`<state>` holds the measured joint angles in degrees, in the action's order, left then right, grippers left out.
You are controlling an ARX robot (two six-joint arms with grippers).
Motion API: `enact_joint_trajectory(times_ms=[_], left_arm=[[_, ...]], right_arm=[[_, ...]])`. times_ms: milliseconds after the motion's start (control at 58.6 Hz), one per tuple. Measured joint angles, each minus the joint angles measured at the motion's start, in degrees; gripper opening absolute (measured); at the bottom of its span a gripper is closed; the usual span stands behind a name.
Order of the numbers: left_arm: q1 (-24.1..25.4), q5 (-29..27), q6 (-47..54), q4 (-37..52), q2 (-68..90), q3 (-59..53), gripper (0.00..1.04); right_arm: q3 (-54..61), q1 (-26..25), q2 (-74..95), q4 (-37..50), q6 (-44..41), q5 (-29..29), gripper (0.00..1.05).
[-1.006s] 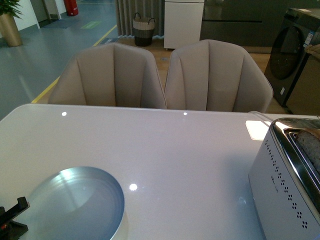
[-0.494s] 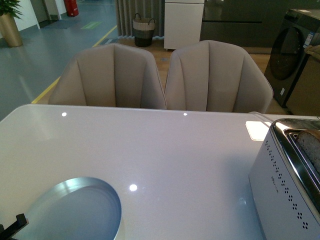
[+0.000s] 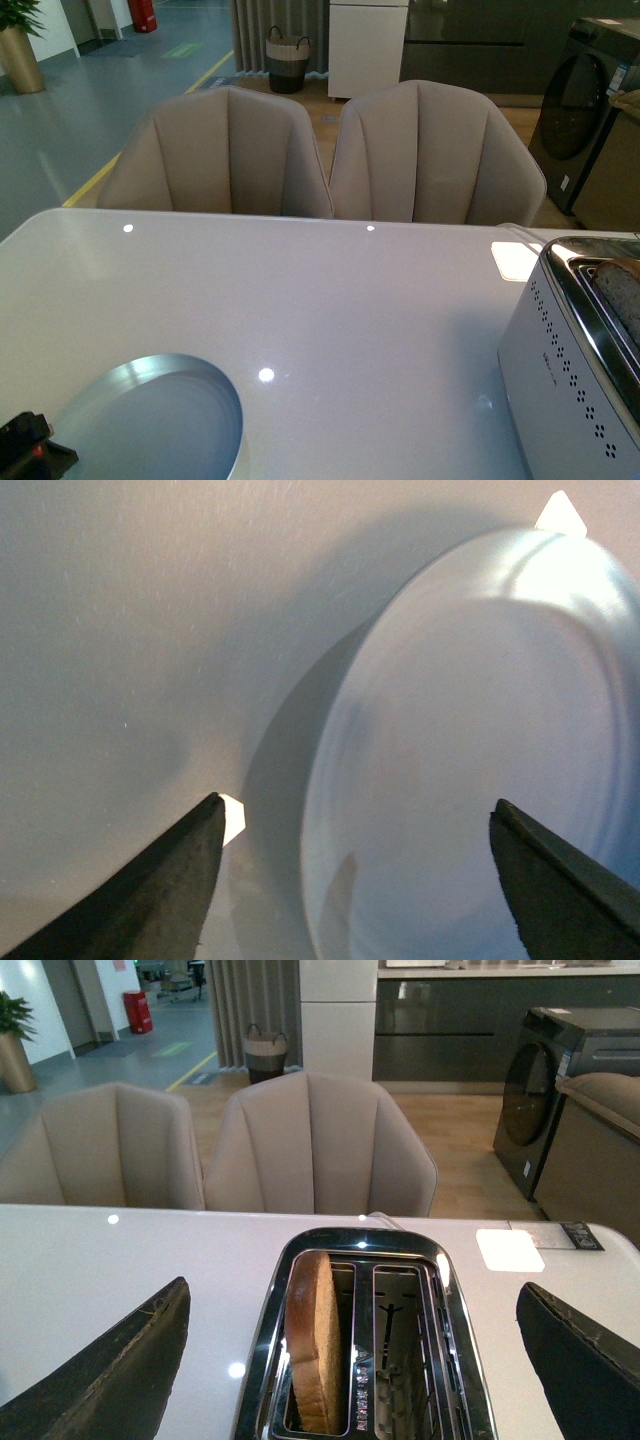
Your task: Left arm holds plate, right arm toasts bread
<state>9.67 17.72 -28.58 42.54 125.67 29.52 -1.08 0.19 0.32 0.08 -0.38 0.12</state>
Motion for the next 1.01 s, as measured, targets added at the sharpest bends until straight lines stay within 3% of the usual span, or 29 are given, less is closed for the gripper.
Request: enact_joint_trajectory(times_ms=[102, 290, 563, 665, 818, 835, 870, 904, 955, 1006], left_arm=[[0.13, 0.04, 0.28, -2.91, -7.37, -0.33, 1.00], [-2.40, -1.42, 0.83, -11.54, -23.10, -0.79, 0.98], [-12.04, -6.36, -3.96, -24.22, -51.25, -1.05, 0.98], [-14.82, -7.32, -4.35, -26.84, -57.13, -0.42, 0.98], [-14.88, -7.74, -4.59, -27.12, -57.44, -0.22, 0.98], [-14.99, -8.55, -3.93, -26.69, -57.35, -0.31, 0.98], [-15.89, -17.03, 2.40, -13.90, -56.30, -3.98, 0.88], [-15.96, -21.81, 10.40, -3.21, -56.35, -8.11, 0.79], [-15.54, -23.04, 17.25, 4.61, -57.53, -11.67, 0.68], [-15.17, -22.86, 21.88, 6.88, -59.87, -13.84, 0.57]], right_arm=[[0.00, 0.00, 0.00, 0.00, 0.00, 0.00, 0.96], [0.00, 0.00, 0.02, 0.00, 0.00, 0.00, 0.96], [0.00, 0.00, 0.00, 0.00, 0.00, 0.00, 0.96], [0.00, 0.00, 0.02, 0.00, 0.00, 0.00, 0.96], [0.00, 0.00, 0.00, 0.00, 0.00, 0.00, 0.96], [0.00, 0.00, 0.00, 0.00, 0.00, 0.00, 0.96], [0.00, 0.00, 0.00, 0.00, 0.00, 0.00, 0.96], [0.00, 0.00, 0.00, 0.00, 0.00, 0.00, 0.96], [0.00, 0.00, 0.02, 0.00, 0.00, 0.00, 0.96], [0.00, 0.00, -0.02, 0.00, 0.00, 0.00, 0.96]])
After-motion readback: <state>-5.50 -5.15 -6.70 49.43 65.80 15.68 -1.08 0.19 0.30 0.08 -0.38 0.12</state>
